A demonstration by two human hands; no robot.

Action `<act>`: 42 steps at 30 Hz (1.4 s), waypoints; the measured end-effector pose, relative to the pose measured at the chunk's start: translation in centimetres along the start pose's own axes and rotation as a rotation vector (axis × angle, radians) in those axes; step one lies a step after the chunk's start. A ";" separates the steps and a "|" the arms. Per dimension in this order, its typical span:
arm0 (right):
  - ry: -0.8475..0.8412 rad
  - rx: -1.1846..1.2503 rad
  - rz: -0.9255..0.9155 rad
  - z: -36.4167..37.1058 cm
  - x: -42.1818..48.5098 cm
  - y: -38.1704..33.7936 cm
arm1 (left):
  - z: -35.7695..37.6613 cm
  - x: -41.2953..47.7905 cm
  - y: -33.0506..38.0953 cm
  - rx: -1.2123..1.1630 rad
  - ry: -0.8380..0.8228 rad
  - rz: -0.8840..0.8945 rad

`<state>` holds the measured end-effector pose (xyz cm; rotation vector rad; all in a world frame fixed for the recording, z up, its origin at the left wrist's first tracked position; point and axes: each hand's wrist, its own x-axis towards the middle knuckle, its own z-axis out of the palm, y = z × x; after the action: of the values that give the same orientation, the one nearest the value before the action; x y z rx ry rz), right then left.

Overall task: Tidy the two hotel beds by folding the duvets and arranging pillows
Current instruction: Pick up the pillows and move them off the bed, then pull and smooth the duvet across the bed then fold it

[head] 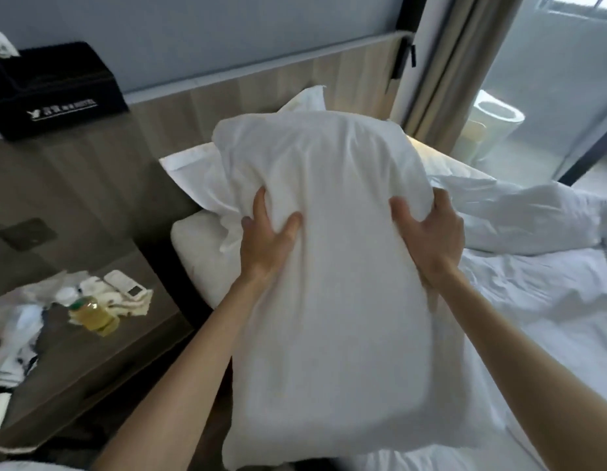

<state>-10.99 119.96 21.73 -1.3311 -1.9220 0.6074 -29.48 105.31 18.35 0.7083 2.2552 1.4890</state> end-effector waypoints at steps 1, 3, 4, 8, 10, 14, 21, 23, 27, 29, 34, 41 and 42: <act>-0.011 -0.037 0.036 -0.1 1.4 1.0 | 1.3 1.3 0.3 0.066 -0.090 0.017; -0.107 -0.127 0.132 -0.1 4.4 3.7 | 4.0 4.1 0.2 0.213 -0.283 0.062; -0.197 -0.187 0.192 -0.1 5.4 5.1 | 5.1 4.9 -0.1 0.299 -0.379 0.096; -0.514 -0.456 0.227 0.4 5.3 8.7 | 8.7 4.7 -1.7 0.661 -0.491 0.282; -0.525 -0.501 0.124 1.0 3.8 8.4 | 8.9 4.1 -1.9 0.759 -0.456 0.337; -0.472 -0.465 -0.145 1.9 0.2 5.4 | 6.3 3.0 -1.2 0.835 -0.392 0.358; -0.454 -0.322 -0.594 1.9 -4.8 0.2 | -2.7 -3.0 -1.6 0.910 -0.053 0.380; -0.484 -0.266 -0.699 2.2 -6.1 -1.1 | -5.3 -6.3 -2.2 0.917 0.020 0.332; -0.605 -0.189 -0.869 2.9 -10.1 -3.5 | -10.3 -14.0 -4.5 0.988 0.150 0.191; -0.670 -0.151 -0.965 3.1 -12.6 -4.7 | -12.5 -18.7 -5.6 1.030 0.220 0.086; -0.849 -0.045 -1.176 3.2 -20.5 -8.5 | -16.7 -31.1 -7.5 1.024 0.434 -0.240; -1.058 0.136 -1.477 3.1 -34.5 -14.1 | -22.0 -48.8 -9.6 0.970 0.765 -0.605; -1.091 0.170 -1.512 3.0 -36.8 -15.0 | -22.7 -51.1 -10.0 0.957 0.810 -0.652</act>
<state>-14.33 80.28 20.02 0.9572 -2.8144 0.6221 -2.16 55.47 18.65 -0.5691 3.3127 0.3077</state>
